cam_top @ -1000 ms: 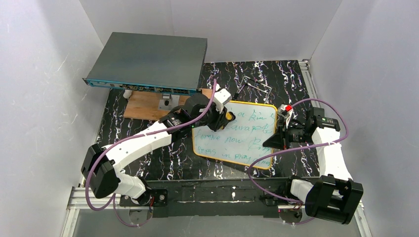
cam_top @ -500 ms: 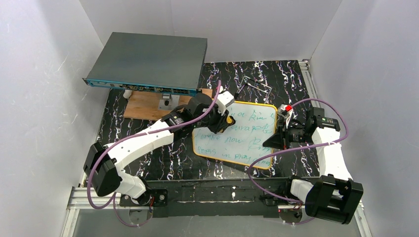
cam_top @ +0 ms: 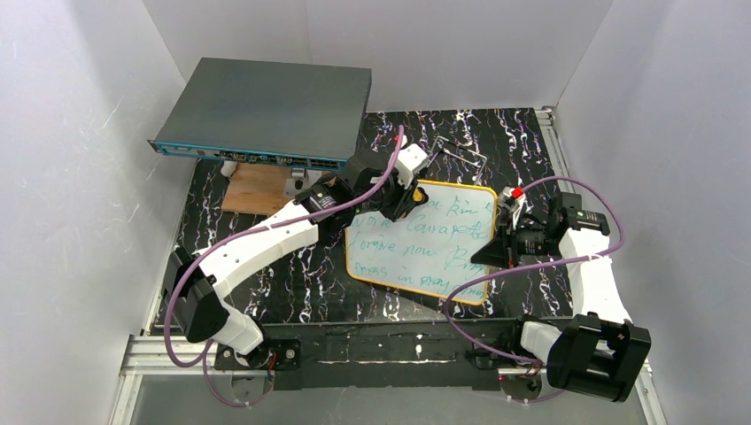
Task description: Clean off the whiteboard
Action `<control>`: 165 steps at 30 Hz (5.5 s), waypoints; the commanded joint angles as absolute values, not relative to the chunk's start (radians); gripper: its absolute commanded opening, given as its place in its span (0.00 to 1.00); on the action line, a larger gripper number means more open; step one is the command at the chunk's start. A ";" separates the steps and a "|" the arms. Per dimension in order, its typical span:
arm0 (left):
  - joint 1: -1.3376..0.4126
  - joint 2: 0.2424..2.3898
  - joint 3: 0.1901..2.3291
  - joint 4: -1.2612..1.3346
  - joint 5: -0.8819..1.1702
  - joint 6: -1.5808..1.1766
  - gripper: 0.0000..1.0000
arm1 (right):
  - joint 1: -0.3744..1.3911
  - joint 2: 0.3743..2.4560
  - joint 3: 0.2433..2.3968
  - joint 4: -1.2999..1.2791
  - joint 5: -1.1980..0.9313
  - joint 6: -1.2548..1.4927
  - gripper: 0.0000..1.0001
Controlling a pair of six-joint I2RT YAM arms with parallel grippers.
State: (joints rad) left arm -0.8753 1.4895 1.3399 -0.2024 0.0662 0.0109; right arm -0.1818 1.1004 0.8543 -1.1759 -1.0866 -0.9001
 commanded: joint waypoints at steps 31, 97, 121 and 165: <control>-0.900 1.433 1.168 -0.155 0.161 -0.048 0.00 | -0.167 1.077 0.852 -1.139 -0.941 -1.035 0.01; -0.894 1.490 1.272 -0.166 0.157 -0.031 0.00 | -0.167 1.072 0.851 -1.140 -0.937 -1.035 0.01; -0.884 1.544 1.370 -0.180 0.162 0.008 0.00 | -0.167 1.068 0.852 -1.138 -0.934 -1.035 0.01; -0.893 1.583 1.480 -0.203 0.078 0.057 0.00 | -0.167 1.062 0.851 -1.139 -0.934 -1.035 0.01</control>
State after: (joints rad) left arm -0.9184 1.5764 1.4551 -0.2199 0.1459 0.0261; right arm -0.1856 1.0981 0.8543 -1.1736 -1.0832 -0.9031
